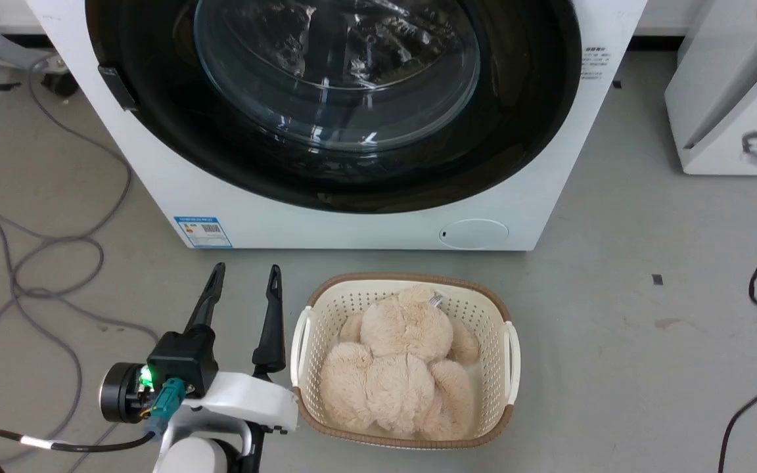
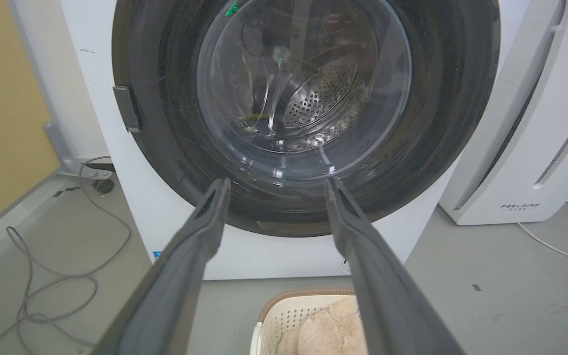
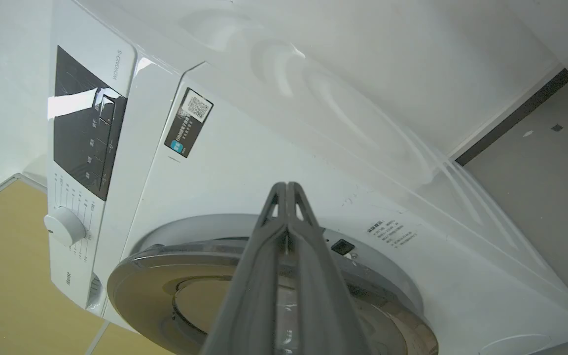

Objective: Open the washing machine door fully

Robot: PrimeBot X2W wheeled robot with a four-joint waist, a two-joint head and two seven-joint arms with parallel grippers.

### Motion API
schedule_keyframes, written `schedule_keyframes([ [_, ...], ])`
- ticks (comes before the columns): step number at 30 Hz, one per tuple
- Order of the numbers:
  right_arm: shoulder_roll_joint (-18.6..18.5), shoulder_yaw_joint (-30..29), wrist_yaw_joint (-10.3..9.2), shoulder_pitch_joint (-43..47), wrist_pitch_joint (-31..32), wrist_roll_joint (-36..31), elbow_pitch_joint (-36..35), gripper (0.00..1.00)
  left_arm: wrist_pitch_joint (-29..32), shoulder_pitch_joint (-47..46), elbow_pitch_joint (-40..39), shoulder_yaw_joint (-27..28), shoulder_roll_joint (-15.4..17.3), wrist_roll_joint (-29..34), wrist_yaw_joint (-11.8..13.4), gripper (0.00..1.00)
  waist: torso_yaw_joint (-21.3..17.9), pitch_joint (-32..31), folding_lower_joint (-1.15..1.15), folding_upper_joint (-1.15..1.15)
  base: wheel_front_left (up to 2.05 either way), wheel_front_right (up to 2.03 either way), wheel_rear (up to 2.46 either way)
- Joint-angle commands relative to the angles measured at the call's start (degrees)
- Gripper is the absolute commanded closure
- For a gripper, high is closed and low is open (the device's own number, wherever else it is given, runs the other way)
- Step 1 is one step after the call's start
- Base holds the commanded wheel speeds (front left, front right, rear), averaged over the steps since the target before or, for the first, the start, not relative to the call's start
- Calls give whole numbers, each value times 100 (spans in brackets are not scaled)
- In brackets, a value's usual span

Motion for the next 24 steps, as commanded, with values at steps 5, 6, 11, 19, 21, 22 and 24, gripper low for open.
schedule_keyframes([
  [5, -165, 531, 4, -1078, 553, 264, 767, 100, -110, -235, -33, -68, 6, -44, 66, 0, 24, 240, -1, 0, 0, 0, 0],
  [6, -166, 613, 5, -1225, 645, 289, 852, 100, -122, -265, -37, -76, 6, -47, 70, 0, 31, 286, -1, 0, 0, 0, 0],
  [11, -130, 1058, 5, -1862, 1204, 376, 1209, 100, -182, -411, -43, -107, 6, -80, 94, 0, 80, 500, -1, 0, 0, 0, 0],
  [19, -28, 1709, 5, -2554, 2133, 567, 1576, 100, -278, -585, -43, -199, 7, -181, 155, 0, 166, 779, -1, 0, 0, 0, 0],
  [21, -25, 1845, 5, -2703, 2257, 622, 1636, 100, -302, -630, -44, -228, 7, -208, 173, 0, 189, 857, -1, 0, 0, 0, 0],
  [22, -16, 1905, 5, -2776, 2338, 664, 1670, 100, -314, -654, -40, -240, 7, -222, 182, 0, 200, 891, -1, 0, 0, 0, 0],
  [24, -16, 2028, 5, -2949, 2401, 720, 1760, 100, -338, -704, -34, -266, 7, -246, 197, 0, 225, 966, -1, 0, 0, 0, 0],
])
